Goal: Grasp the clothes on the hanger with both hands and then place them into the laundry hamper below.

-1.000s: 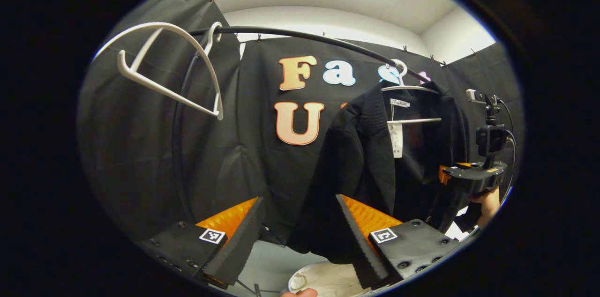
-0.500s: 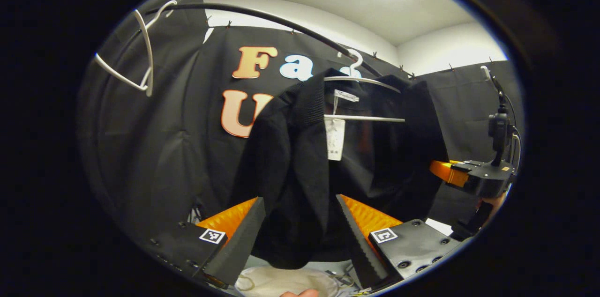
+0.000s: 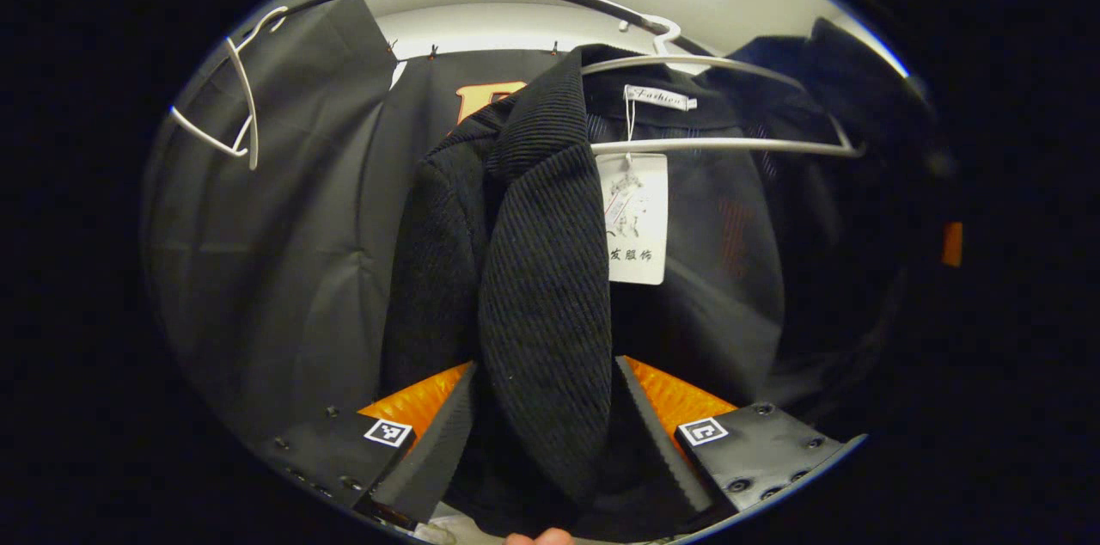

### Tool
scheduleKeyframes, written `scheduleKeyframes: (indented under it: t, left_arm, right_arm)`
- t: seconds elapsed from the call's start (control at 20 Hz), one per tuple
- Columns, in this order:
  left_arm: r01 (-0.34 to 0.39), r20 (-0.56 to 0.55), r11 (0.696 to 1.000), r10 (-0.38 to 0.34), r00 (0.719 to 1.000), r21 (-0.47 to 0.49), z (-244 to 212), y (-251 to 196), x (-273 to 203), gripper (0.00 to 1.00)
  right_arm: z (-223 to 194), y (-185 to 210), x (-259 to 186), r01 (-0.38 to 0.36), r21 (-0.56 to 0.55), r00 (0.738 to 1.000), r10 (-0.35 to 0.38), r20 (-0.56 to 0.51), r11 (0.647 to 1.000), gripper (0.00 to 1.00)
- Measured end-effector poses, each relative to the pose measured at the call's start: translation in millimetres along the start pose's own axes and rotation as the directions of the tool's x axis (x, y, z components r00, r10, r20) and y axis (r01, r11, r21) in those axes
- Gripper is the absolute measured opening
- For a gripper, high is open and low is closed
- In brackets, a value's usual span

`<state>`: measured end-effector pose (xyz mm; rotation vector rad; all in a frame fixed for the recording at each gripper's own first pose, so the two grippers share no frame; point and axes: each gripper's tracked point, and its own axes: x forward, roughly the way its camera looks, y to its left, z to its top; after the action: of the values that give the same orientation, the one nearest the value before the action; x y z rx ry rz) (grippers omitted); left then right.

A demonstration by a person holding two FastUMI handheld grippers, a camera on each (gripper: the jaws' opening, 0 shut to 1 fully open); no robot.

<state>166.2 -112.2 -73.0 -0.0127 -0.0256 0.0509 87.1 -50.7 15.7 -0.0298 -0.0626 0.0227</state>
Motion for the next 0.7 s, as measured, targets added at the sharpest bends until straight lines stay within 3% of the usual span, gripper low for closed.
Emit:
scheduleKeyframes:
  t: [0.2,0.25,0.3,0.35,0.4,0.45,0.5,0.7]
  left_arm:
    - [-0.015,0.035,1.000,0.016,0.999,-0.004,13,13,4,0.93]
    - [-0.009,0.058,1.000,0.009,0.998,0.000,22,17,4,0.77]
    - [-0.007,0.073,1.000,0.006,0.997,0.018,30,23,3,0.61]
    - [-0.011,0.081,0.999,0.008,0.997,0.041,36,31,0,0.45]
    - [-0.004,0.076,0.999,0.000,0.997,0.054,40,37,-3,0.29]
    - [0.023,0.060,0.998,-0.026,0.998,0.050,43,37,-4,0.13]
    - [0.032,0.051,0.999,-0.034,0.998,0.040,47,42,-9,0.13]
    - [-0.041,0.081,0.998,0.037,0.996,0.042,92,83,-20,0.10]
  right_arm:
    - [0,-5,-3,-0.014,0.010,1.000,0.014,0.010,1.000,0.03]
    - [4,-8,-3,-0.012,0.013,0.999,0.012,0.031,1.000,0.11]
    - [9,-15,-4,0.009,0.013,0.998,-0.010,0.056,1.000,0.05]
    - [14,-23,-5,0.031,0.014,0.997,-0.032,0.071,0.999,0.12]
    - [15,-24,-5,0.023,0.016,0.997,-0.024,0.069,1.000,0.05]
    - [15,-23,-4,0.014,0.022,0.998,-0.015,0.057,1.000,0.04]
    - [18,-27,-2,0.019,0.027,0.998,-0.020,0.052,0.999,0.02]
    - [58,-66,-1,0.082,0.014,0.991,-0.083,0.106,0.997,0.00]
